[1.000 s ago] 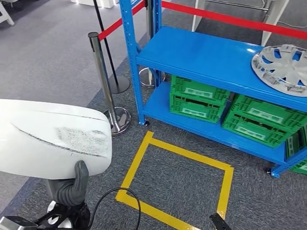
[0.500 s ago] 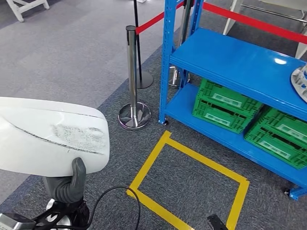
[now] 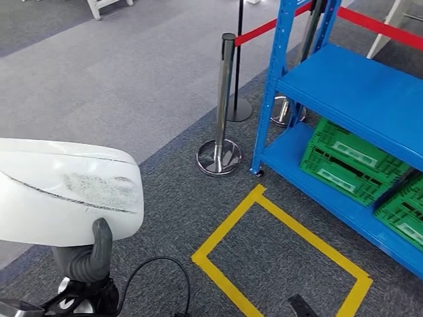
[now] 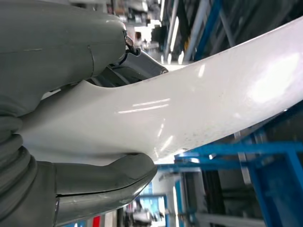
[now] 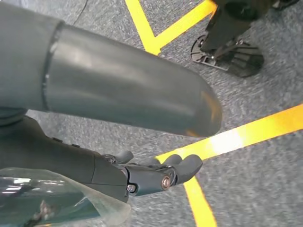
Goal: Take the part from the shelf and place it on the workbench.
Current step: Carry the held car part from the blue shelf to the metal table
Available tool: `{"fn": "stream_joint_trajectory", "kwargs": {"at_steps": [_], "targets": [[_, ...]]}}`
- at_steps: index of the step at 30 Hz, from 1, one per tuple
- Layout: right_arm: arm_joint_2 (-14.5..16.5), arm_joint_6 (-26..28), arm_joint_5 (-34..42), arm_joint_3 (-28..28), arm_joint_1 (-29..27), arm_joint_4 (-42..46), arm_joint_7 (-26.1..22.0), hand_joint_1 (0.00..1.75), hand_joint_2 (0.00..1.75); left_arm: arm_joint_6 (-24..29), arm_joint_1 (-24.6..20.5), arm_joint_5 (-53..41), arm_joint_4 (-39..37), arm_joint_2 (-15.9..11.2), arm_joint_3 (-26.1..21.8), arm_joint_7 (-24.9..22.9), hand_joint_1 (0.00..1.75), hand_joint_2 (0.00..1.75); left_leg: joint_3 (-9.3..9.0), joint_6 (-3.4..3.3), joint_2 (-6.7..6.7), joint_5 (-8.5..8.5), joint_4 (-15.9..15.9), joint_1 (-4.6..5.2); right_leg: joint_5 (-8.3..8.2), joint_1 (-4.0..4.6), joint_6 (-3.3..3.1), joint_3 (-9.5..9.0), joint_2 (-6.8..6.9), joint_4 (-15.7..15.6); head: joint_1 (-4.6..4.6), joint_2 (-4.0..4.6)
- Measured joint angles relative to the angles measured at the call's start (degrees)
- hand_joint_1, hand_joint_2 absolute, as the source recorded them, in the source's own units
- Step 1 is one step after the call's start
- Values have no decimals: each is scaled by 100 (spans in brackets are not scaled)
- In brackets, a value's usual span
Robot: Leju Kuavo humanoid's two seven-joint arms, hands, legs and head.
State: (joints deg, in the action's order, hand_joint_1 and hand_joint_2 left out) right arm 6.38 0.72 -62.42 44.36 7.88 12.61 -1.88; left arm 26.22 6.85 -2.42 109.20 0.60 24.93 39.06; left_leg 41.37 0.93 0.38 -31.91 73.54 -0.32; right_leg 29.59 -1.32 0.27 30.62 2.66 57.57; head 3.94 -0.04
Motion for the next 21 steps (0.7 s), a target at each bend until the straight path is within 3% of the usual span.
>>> {"fn": "stream_joint_trajectory", "kwargs": {"at_steps": [2, 4, 5, 7, 8, 10, 12, 13, 14, 15, 16, 18, 20, 21], "targets": [[1, -2, -5, -8, 10, 0, 0, 0, 0, 1, 7, -2, 5, -4, -3, 0, 175, 175, -385, -26, -151, 381, -733, 5, 26, 2, 20, -37, 148, -1, 0, 0], [1, -2, -8, -19, 19, 0, 3, 0, 0, 5, 8, -16, 16, -5, -3, 0, 175, 175, -710, -88, -375, 571, -1378, 66, 58, 24, 68, -63, 273, 2, -6, 0], [1, -4, -13, -26, 22, 0, 8, 0, 0, 14, 17, -29, 23, -6, -4, 0, 175, 175, -755, -120, -429, 565, -1491, 97, 70, 35, 97, -71, 330, -2, -9, 0], [3, -10, -29, -57, 34, 0, 16, 0, 0, 51, 55, -59, 49, -7, -20, 0, 175, 175, -748, -190, -342, 566, -1532, 117, 87, 39, 161, -95, 434, -25, -14, 0], [5, -13, -40, -81, 45, 0, 17, 0, 0, 73, 77, -78, 70, -5, -32, 1, 175, 175, -756, -228, -283, 583, -1561, 109, 123, 30, 190, -93, 384, -12, -20, 0], [8, -16, -52, -128, 70, 0, 22, 0, 0, 106, 97, -112, 109, 3, -54, 1, 175, 175, -777, -301, -165, 621, -1617, 77, 341, 14, 224, 54, 87, 304, -49, 0], [8, -37, -64, -157, 76, -1, 43, 0, 0, 115, 107, -132, 122, 14, -63, 2, 175, 175, -774, -333, -37, 627, -1621, 75, 685, 12, 226, 427, -198, 1066, -74, 0], [9, -51, -75, -173, 69, -2, 61, 0, 0, 116, 120, -137, 125, 17, -67, 2, 175, 175, -774, -340, 41, 626, -1619, 81, 794, 14, 229, 619, -242, 1425, -79, 0], [8, -63, -89, -189, 64, -2, 78, 0, 0, 118, 137, -140, 126, 19, -69, 2, 175, 175, -777, -343, 124, 625, -1615, 86, 799, 16, 228, 742, -256, 1616, -79, 0], [8, -68, -103, -209, 64, -2, 95, 0, 0, 122, 156, -143, 128, 19, -72, 1, 175, 175, -781, -343, 209, 624, -1609, 88, 689, 17, 224, 761, -265, 1584, -79, 0], [7, -73, -117, -230, 70, -1, 105, 0, 0, 129, 173, -146, 131, 19, -74, 1, 175, 175, -784, -338, 294, 621, -1597, 84, 480, 13, 217, 671, -291, 1321, -79, 0], [7, -90, -136, -267, 88, -1, 116, 0, 0, 148, 198, -153, 145, 20, -79, 1, 175, 175, -766, -303, 451, 600, -1541, 80, 95, -14, 205, 350, -524, 544, -80, 0], [7, -115, -144, -291, 96, -2, 123, 0, 0, 166, 219, -163, 169, 19, -82, 1, 175, 175, -708, -242, 593, 594, -1485, 75, -2, -33, 185, 145, -729, 133, -77, 0], [8, -128, -146, -302, 95, -2, 127, 0, 0, 174, 236, -167, 181, 19, -84, -2, 175, 175, -680, -209, 659, 607, -1475, 70, 19, -27, 166, 117, -734, 110, -74, 0]]}}
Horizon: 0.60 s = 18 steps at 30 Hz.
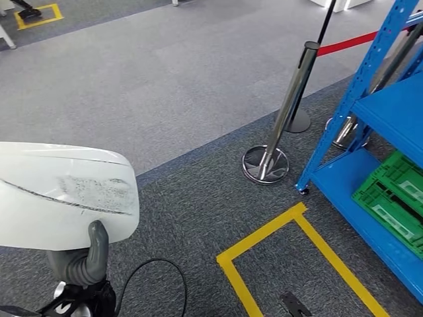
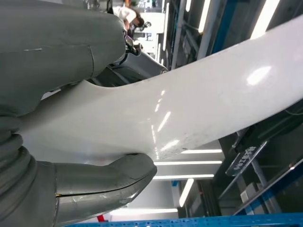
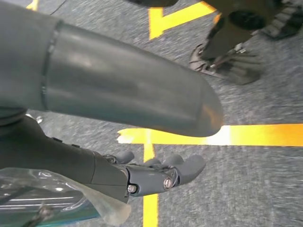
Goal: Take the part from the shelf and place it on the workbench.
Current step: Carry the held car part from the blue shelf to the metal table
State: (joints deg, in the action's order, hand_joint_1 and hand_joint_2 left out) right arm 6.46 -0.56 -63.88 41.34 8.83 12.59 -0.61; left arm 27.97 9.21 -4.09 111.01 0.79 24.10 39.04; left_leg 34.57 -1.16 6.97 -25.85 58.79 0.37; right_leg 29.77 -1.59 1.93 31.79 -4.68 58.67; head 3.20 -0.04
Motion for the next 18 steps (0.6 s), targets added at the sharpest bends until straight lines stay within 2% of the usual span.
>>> {"fn": "stream_joint_trajectory", "kwargs": {"at_steps": [1, 2, 3, 4, 6, 7, 8, 9, 10, 11, 12, 13, 14, 15, 16, 17, 18], "targets": [[1, -11, -2, -11, -1, 0, 4, 0, 0, 10, 22, -3, 10, -1, -2, -5, 175, 175, 16, 30, 66, 16, -5, -14, -7, 7, -29, -15, 63, 0, 2, 0], [6, -23, -3, -24, 1, 1, 7, 0, 0, 20, 47, -2, 18, -3, -5, -14, 175, 175, 29, 57, 71, 9, 9, -19, -19, 9, -62, -26, 132, -13, 2, 0], [9, -33, -2, -36, 3, 1, 8, 0, 0, 25, 64, -3, 27, -4, -10, -25, 175, 175, 68, 85, -26, -47, 94, -14, -28, 7, -99, -41, 205, -27, 21, 0], [12, -41, -2, -49, 3, 2, 7, 0, 0, 27, 73, -4, 35, -7, -14, -36, 175, 175, 154, 113, -181, -162, 285, -10, -31, 5, -132, -56, 284, -41, 37, 0], [11, -48, -1, -71, -13, 2, 7, 0, 0, 25, 85, -7, 44, -10, -16, -48, 175, 175, 480, 162, -527, -512, 981, -21, -15, 26, -178, -76, 455, -47, 69, 0], [11, -50, -2, -79, -24, 2, 7, 0, 0, 24, 95, -7, 44, -13, -16, -51, 175, 175, 657, 180, -597, -654, 1345, -36, -5, 39, -189, -82, 543, -47, 68, 0], [11, -56, -2, -84, -32, 2, 7, 0, 0, 24, 111, -7, 44, -15, -18, -54, 175, 175, 773, 189, -626, -712, 1581, -46, 5, 46, -195, -87, 630, -46, 69, 0], [11, -62, -3, -89, -35, 2, 7, 0, 0, 26, 127, -7, 44, -19, -20, -55, 175, 175, 786, 190, -642, -658, 1607, -51, 17, 50, -196, -96, 713, -46, 70, 0], [11, -71, -4, -96, -34, 2, 7, 0, 0, 28, 143, -7, 47, -24, -25, -56, 175, 175, 683, 181, -666, -500, 1402, -52, 31, 51, -195, -112, 793, -46, 71, 0], [12, -81, -5, -106, -31, 2, 7, 0, 0, 31, 156, -7, 54, -27, -33, -56, 175, 175, 492, 158, -733, -289, 1032, -45, 48, 52, -189, -134, 867, -46, 71, 0], [12, -90, -6, -115, -27, 2, 7, 0, 0, 33, 161, -8, 65, -30, -42, -55, 175, 175, 283, 132, -868, -132, 632, -17, 69, 57, -174, -158, 933, -46, 69, 0], [12, -100, -7, -121, -23, 2, 6, 0, 0, 33, 162, -10, 78, -32, -49, -56, 175, 175, 120, 99, -990, -35, 305, 17, 91, 68, -150, -175, 996, -43, 69, 0], [12, -106, -8, -125, -21, 2, 6, 0, 0, 34, 165, -12, 91, -33, -55, -56, 175, 175, 32, 69, -1083, -5, 112, 52, 109, 78, -121, -187, 1057, -44, 66, 0], [13, -112, -9, -126, -18, 2, 6, 0, 0, 35, 172, -12, 102, -34, -60, -57, 175, 175, 12, 42, -1110, -29, 42, 84, 124, 87, -88, -198, 1123, -50, 63, 0], [15, -116, -10, -127, -10, 2, 6, 0, 0, 36, 184, -11, 110, -35, -67, -57, 175, 175, 19, 11, -1047, -26, 15, 95, 135, 92, -56, -216, 1195, -61, 63, 0], [16, -122, -11, -130, 1, 2, 6, 0, 0, 37, 201, -11, 120, -34, -74, -57, 175, 175, 13, -22, -979, -14, -11, 82, 158, 82, -25, -222, 1208, -66, 60, 0], [18, -127, -13, -132, 14, 2, 4, 0, 0, 39, 211, -12, 133, -32, -81, -57, 175, 175, -2, -57, -912, 2, -42, 65, 204, 71, 0, -211, 1121, -26, 56, 0]]}}
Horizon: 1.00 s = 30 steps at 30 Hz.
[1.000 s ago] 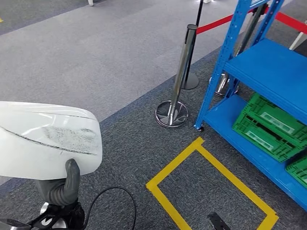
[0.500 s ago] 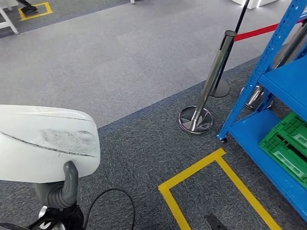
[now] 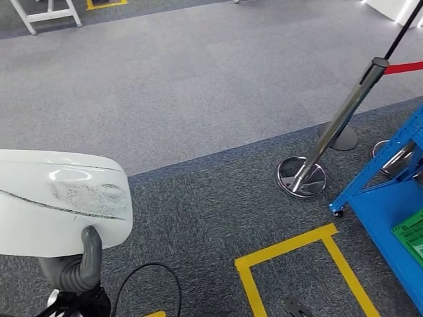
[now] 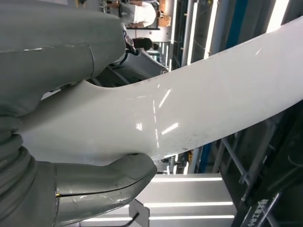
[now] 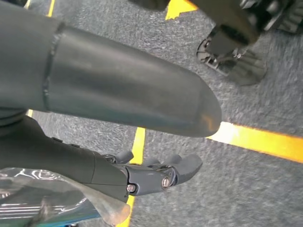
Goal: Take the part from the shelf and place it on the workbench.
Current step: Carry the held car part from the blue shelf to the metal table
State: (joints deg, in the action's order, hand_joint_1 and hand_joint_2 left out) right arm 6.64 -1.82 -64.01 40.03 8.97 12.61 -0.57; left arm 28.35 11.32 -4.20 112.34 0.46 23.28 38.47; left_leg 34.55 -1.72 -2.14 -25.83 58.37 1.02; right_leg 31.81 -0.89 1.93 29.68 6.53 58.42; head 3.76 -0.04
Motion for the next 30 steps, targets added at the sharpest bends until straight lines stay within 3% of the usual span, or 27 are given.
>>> {"fn": "stream_joint_trajectory", "kwargs": {"at_steps": [1, 3, 5, 6, 7, 9, 11, 17, 20, 21, 22, 23, 25, 26, 27, 28, 30], "targets": [[2, -4, -1, -2, 11, 0, -2, 0, 0, 1, 3, -4, 12, 3, -5, 0, 175, 175, -17, -32, 63, 18, -32, -22, 93, -9, 19, 61, -157, 135, -12, 0], [2, -22, -3, -8, 12, -1, -2, 0, 0, 3, 3, -20, 29, 8, -13, 0, 175, 175, -32, -72, 196, 31, -56, -45, 400, -22, 37, 380, -518, 771, -44, 0], [3, -40, -6, -21, -10, -2, 8, 0, 0, 4, 14, -44, 31, 9, -20, 0, 175, 175, -31, -83, 356, 27, -47, -42, 608, -22, 52, 772, -630, 1455, -57, 0], [3, -44, -9, -28, -18, -2, 15, 0, 0, 4, 18, -54, 31, 8, -25, 0, 175, 175, -32, -82, 445, 24, -37, -41, 547, -23, 57, 865, -640, 1544, -57, 0], [3, -44, -13, -34, -18, -2, 20, 0, 0, 4, 21, -60, 32, 8, -30, 0, 175, 175, -33, -76, 534, 20, -24, -42, 375, -24, 58, 852, -652, 1410, -59, 0], [3, -44, -16, -43, 1, -1, 30, 0, 0, 3, 23, -70, 43, 8, -39, 0, 175, 175, -34, -45, 698, -1, 14, -58, -81, -39, 53, 597, -774, 715, -59, 0], [3, -44, -16, -48, 14, -2, 37, 0, 0, 2, 24, -80, 55, 8, -45, 0, 175, 175, -31, -17, 777, -19, 43, -73, -285, -57, 46, 394, -932, 240, -58, 0], [3, -45, -16, -49, 16, -2, 39, 0, 0, 2, 24, -83, 58, 8, -47, 0, 175, 175, -29, -10, 790, -23, 48, -76, -275, -63, 44, 366, -992, 187, -56, 0], [8, -51, -16, -67, 14, -3, 39, 0, 0, -14, 19, -103, 75, 8, -52, -1, 175, 175, 22, 36, 876, -17, 73, -75, -223, -76, 23, 323, -1135, 150, -52, 0], [21, -55, -15, -80, 14, -3, 42, 0, 0, -34, 18, -114, 92, 7, -55, -3, 175, 175, 54, 79, 920, -11, 89, -81, -225, -79, -18, 297, -1112, 118, -50, 0], [32, -59, 2, -91, 7, -2, 39, 0, 0, -63, 5, -132, 112, 7, -57, -7, 175, 175, 222, 140, 794, -170, 416, -88, -230, -61, -84, 260, -980, 82, -32, 0], [42, -74, 21, -99, 2, -1, 35, 0, 0, -91, -2, -157, 129, 6, -61, -10, 175, 175, 300, 169, 611, -217, 616, -89, -217, -34, -144, 224, -731, 66, -17, 0], [51, -102, 54, -115, -4, 1, 25, 0, 0, -138, -22, -205, 157, 6, -72, -17, 175, 175, 270, 149, 54, -238, 703, -39, -162, 16, -214, 141, -272, 46, 15, 0], [54, -116, 51, -125, -2, 0, 22, 0, 0, -153, -23, -220, 168, 7, -77, -19, 175, 175, 93, 100, -88, -97, 383, 3, -132, 35, -200, 117, -124, 48, 15, 0], [54, -117, 45, -133, 0, 0, 23, 0, 0, -163, -21, -221, 180, 8, -78, -21, 175, 175, -6, 66, -187, -68, 179, 41, -117, 45, -179, 105, -62, 45, 11, 0], [57, -119, 41, -138, 5, 0, 26, 0, 0, -173, -14, -222, 191, 9, -80, -22, 175, 175, -30, 44, -217, -95, 105, 69, -106, 53, -155, 96, 1, 38, 13, 0], [67, -122, 31, -147, 18, 2, 34, 0, 0, -186, 16, -219, 214, 11, -94, -24, 175, 175, -39, -2, -94, -76, 39, 62, -75, 56, -95, 73, 86, 22, 11, 0]]}}
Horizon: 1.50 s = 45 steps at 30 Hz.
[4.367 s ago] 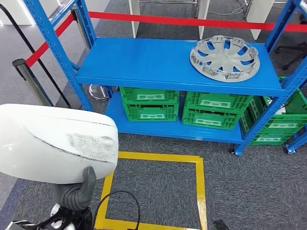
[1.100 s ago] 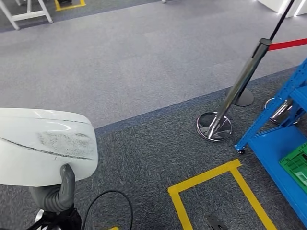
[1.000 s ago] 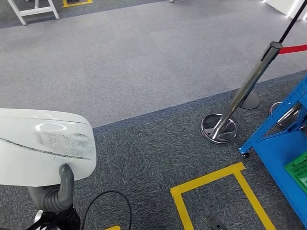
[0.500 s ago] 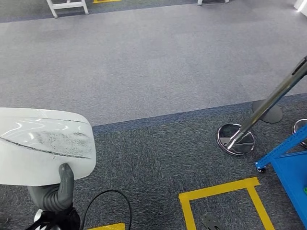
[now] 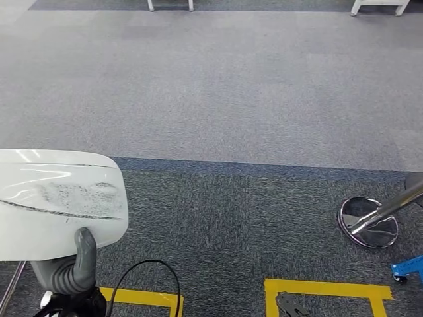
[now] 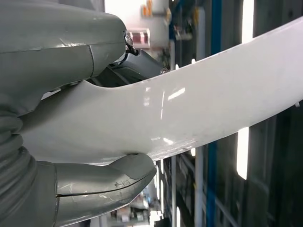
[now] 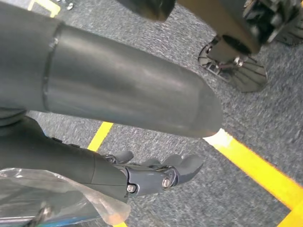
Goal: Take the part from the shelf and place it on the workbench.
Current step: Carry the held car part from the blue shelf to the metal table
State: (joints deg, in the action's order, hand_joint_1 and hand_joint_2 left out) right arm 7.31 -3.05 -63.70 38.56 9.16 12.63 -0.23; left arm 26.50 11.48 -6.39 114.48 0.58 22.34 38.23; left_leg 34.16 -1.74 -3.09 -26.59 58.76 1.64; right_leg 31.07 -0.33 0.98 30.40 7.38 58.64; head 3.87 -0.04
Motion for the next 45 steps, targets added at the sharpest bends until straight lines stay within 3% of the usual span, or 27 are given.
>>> {"fn": "stream_joint_trajectory", "kwargs": {"at_steps": [2, 4, 6, 7, 9, 10, 11, 13, 15, 16, 19, 21, 22, 24, 26, 28, 30, 31, 33, 34, 35, 37, 38, 39, 41, 43, 45], "targets": [[9, 3, 4, -13, 19, 3, -1, 0, 0, -9, 12, 13, 24, 13, -20, -1, 175, 175, -49, -53, 133, 37, -78, -50, 130, -13, 53, 67, -241, 173, -22, 0], [12, 14, 76, -20, 23, 4, -19, 0, 0, 5, 7, -48, 37, 34, -37, -3, 175, 175, -77, -88, 265, 50, -111, -86, 416, -29, 85, 385, -601, 789, -53, 0], [13, 20, 161, -19, 12, 3, -33, 0, 0, 27, 8, -164, 34, 43, -52, -6, 175, 175, -78, -102, 421, 43, -105, -95, 610, -40, 110, 773, -710, 1445, -62, 0], [13, 20, 180, -17, 13, 3, -34, 0, 0, 30, 8, -203, 32, 42, -58, -6, 175, 175, -81, -101, 505, 37, -99, -100, 558, -45, 123, 867, -720, 1536, -61, 0], [13, 21, 188, -17, 44, 4, -32, 0, 0, 30, 4, -227, 28, 43, -63, -8, 175, 175, -89, -68, 676, 14, -62, -126, 152, -71, 153, 735, -777, 1078, -60, 0], [13, 21, 191, -18, 65, 4, -31, 0, 0, 30, -1, -232, 27, 43, -63, -10, 175, 175, -82, -36, 753, -8, -31, -140, -28, -97, 174, 589, -910, 718, -64, 0], [13, 21, 196, -19, 81, 4, -31, 0, 0, 30, -12, -228, 27, 43, -64, -19, 175, 175, -61, 1, 829, -32, 20, -146, -147, -124, 181, 439, -1045, 400, -64, 0], [14, 23, 210, -20, 92, 3, -27, 0, 0, 36, -30, -187, 27, 43, -63, -34, 175, 175, -7, 68, 958, -45, 75, -152, -165, -144, 155, 296, -1205, 142, -67, 0], [20, 29, 218, -27, 88, 3, -21, 0, 0, 58, -20, -88, 27, 40, -62, -38, 175, 175, 27, 114, 1066, -29, 100, -159, -173, -138, 83, 266, -1089, 122, -68, 0], [22, 40, 219, -33, 85, 4, -20, 0, 0, 69, -8, -28, 27, 37, -62, -33, 175, 175, 68, 136, 1011, -53, 184, -149, -172, -139, 47, 248, -1025, 113, -60, 0], [21, 88, 241, -53, 59, 7, -34, 0, 0, 70, -19, 123, 26, 32, -62, -17, 175, 175, 418, 200, 547, -407, 968, -134, -145, -122, -51, 174, -801, 77, -2, 0], [21, 106, 275, -69, 22, 7, -40, 0, 0, 48, -33, 174, 16, 29, -62, -15, 175, 175, 721, 219, 403, -680, 1581, -153, -112, -94, -83, 144, -628, 72, 6, 0], [21, 113, 291, -75, 3, 7, -42, 0, 0, 34, -35, 190, 7, 28, -62, -15, 175, 175, 786, 213, 378, -694, 1692, -155, -95, -85, -88, 130, -543, 73, 10, 0], [21, 121, 311, -81, -19, 5, -49, 0, 0, 14, -44, 214, -10, 25, -62, -15, 175, 175, 623, 168, 324, -407, 1327, -144, -56, -69, -88, 85, -391, 72, 10, 0], [21, 124, 325, -84, -22, 5, -58, 0, 0, -3, -74, 230, -19, 26, -60, -14, 175, 175, 269, 77, 78, -65, 596, -80, -7, -45, -68, 25, -259, 70, 8, 0], [21, 129, 344, -85, -23, 5, -64, 0, 0, -26, -124, 258, -28, 28, -58, -13, 175, 175, 72, 10, -138, -5, 175, -7, 32, -17, -23, -7, -125, 60, 2, 0], [21, 132, 370, -86, -16, 5, -65, 0, 0, -44, -148, 297, -44, 30, -61, -13, 175, 175, 44, -9, -73, -44, 86, 8, 55, -3, 29, -45, 17, 28, -1, 0], [21, 132, 381, -87, -8, 7, -67, 0, 0, -50, -147, 310, -53, 32, -61, -11, 175, 175, 23, -20, 1, -30, 49, -10, 84, -8, 58, -59, -32, 34, -11, 0], [20, 133, 397, -91, 1, 8, -75, 0, 0, -57, -170, 326, -67, 40, -58, -8, 175, 175, -34, -53, 143, -4, -18, -63, 264, -29, 108, 53, -355, 305, -34, 0], [19, 133, 401, -92, -4, 8, -78, 0, 0, -61, -185, 328, -78, 45, -53, -7, 175, 175, -52, -68, 211, 2, -33, -84, 414, -41, 124, 220, -562, 620, -48, 0], [19, 133, 403, -93, -17, 8, -79, 0, 0, -64, -199, 330, -90, 48, -49, -7, 175, 175, -54, -79, 285, -2, -33, -93, 563, -45, 133, 431, -670, 1002, -55, 0], [13, 134, 403, -93, -56, 7, -74, 0, 0, -67, -202, 333, -122, 49, -41, -7, 175, 175, -59, -89, 452, -8, -31, -98, 660, -45, 151, 798, -722, 1547, -59, 0], [6, 136, 404, -93, -69, 7, -72, 0, 0, -69, -202, 336, -137, 49, -36, -6, 175, 175, -66, -86, 542, -12, -28, -101, 546, -46, 156, 859, -729, 1542, -59, 0], [-3, 137, 404, -93, -73, 7, -71, 0, 0, -72, -202, 340, -150, 49, -31, -5, 175, 175, -79, -75, 632, -19, -24, -106, 331, -51, 158, 816, -757, 1324, -60, 0], [-19, 139, 407, -94, -70, 7, -74, 0, 0, -79, -210, 346, -168, 50, -25, -1, 175, 175, -95, -29, 788, -49, 4, -113, -112, -83, 166, 565, -984, 608, -61, 0], [-25, 139, 408, -94, -72, 5, -77, 0, 0, -87, -227, 353, -182, 50, -23, 3, 175, 175, -61, 30, 929, -67, 45, -120, -241, -112, 142, 351, -1198, 160, -57, 0], [-24, 137, 408, -95, -74, 5, -75, 0, 0, -95, -233, 360, -192, 49, -21, 4, 175, 175, -22, 81, 1062, -53, 53, -135, -197, -107, 85, 276, -1157, 87, -52, 0]]}}
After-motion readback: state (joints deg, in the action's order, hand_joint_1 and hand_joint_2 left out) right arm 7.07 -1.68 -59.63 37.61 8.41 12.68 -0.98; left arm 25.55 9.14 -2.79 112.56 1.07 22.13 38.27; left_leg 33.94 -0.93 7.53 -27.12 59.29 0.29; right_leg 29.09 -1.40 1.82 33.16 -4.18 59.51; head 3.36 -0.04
